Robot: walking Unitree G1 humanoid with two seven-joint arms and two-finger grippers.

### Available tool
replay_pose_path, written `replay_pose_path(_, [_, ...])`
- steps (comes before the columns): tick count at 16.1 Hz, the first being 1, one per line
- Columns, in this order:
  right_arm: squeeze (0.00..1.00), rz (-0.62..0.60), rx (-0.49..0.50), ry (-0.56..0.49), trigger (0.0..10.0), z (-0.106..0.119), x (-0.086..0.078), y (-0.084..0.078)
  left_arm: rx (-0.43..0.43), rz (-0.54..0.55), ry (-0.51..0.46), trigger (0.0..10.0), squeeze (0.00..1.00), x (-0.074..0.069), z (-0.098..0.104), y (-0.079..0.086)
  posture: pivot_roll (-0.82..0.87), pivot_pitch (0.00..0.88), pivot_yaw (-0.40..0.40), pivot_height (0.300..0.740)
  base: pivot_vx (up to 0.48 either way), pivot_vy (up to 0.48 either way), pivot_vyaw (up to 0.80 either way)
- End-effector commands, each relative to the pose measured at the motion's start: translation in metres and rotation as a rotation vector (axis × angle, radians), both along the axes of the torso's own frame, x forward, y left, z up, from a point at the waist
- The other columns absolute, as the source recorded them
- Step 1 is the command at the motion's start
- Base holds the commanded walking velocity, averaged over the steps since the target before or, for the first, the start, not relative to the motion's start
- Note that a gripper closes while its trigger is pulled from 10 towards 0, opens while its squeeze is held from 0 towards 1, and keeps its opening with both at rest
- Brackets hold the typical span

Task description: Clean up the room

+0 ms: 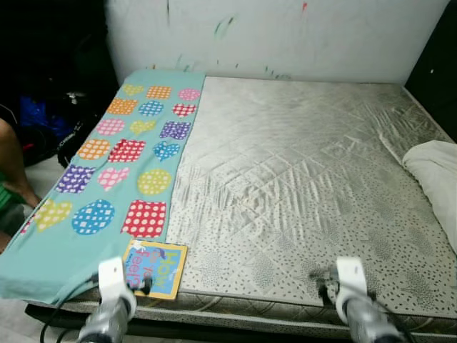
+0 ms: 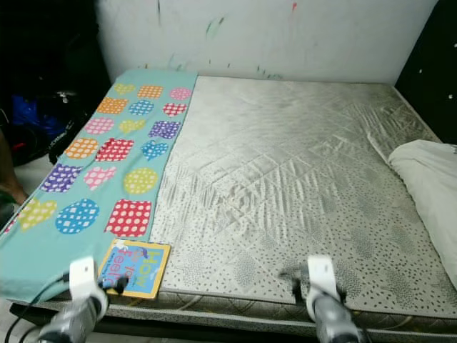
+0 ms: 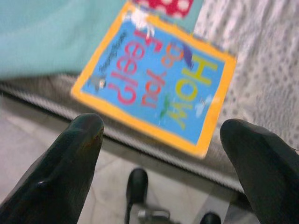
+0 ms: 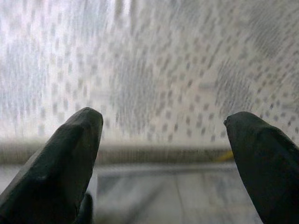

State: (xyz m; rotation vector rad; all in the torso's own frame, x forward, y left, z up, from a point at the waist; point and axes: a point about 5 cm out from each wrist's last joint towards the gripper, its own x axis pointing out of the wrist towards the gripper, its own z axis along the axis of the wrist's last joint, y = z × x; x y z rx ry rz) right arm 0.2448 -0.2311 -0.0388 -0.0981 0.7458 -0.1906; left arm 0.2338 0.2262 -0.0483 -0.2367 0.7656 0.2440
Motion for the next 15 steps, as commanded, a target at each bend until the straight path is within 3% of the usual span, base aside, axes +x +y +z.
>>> replay_pose_path(1, [0.00,-0.036,0.007,-0.089,10.0,0.015,0.018,-0.002,0.020,0.013,-0.033,10.0,0.00,0.007,0.007,0.008,-0.10,0.000,-0.010,0.740,0.000,0.000,0.00])
replay_pose_path(4, [0.00,0.002,0.006,-0.314,10.0,0.067,0.071,0.004,0.037,0.002,-0.178,10.0,0.00,0.041,0.040,0.024,-0.10,0.000,-0.011,0.740,0.000,0.000,0.00])
replay_pose_path(5, [0.00,0.027,0.039,-0.380,10.0,0.085,0.087,0.011,0.028,-0.023,-0.226,10.0,0.00,0.055,0.054,0.024,-0.11,0.000,-0.014,0.740,0.000,0.000,0.00])
replay_pose_path(6, [0.00,0.046,0.065,-0.396,10.0,0.090,0.092,0.017,0.050,-0.052,-0.235,10.0,0.00,0.061,0.059,0.021,-0.11,0.000,-0.015,0.740,0.000,0.000,0.00])
replay_pose_path(7, [0.00,0.106,0.113,-0.440,10.0,0.098,0.099,0.036,0.040,-0.103,-0.293,10.0,0.00,0.074,0.070,0.006,-0.11,0.000,-0.019,0.740,0.000,0.000,0.00])
replay_pose_path(11, [0.00,0.185,0.167,-0.448,10.0,0.090,0.093,0.076,0.071,-0.224,-0.372,10.0,0.00,0.083,0.079,-0.040,-0.09,0.000,-0.023,0.740,0.000,0.000,0.00])
replay_pose_path(13, [0.00,0.185,0.182,-0.419,10.0,0.085,0.090,0.089,0.055,-0.265,-0.379,10.0,0.00,0.082,0.078,-0.060,-0.08,0.000,-0.023,0.740,0.000,0.000,0.00])
replay_pose_path(15, [0.00,0.220,0.164,-0.386,10.0,0.081,0.089,0.095,0.066,-0.284,-0.344,10.0,0.00,0.081,0.073,-0.070,-0.08,0.000,-0.034,0.740,0.000,0.000,0.00])
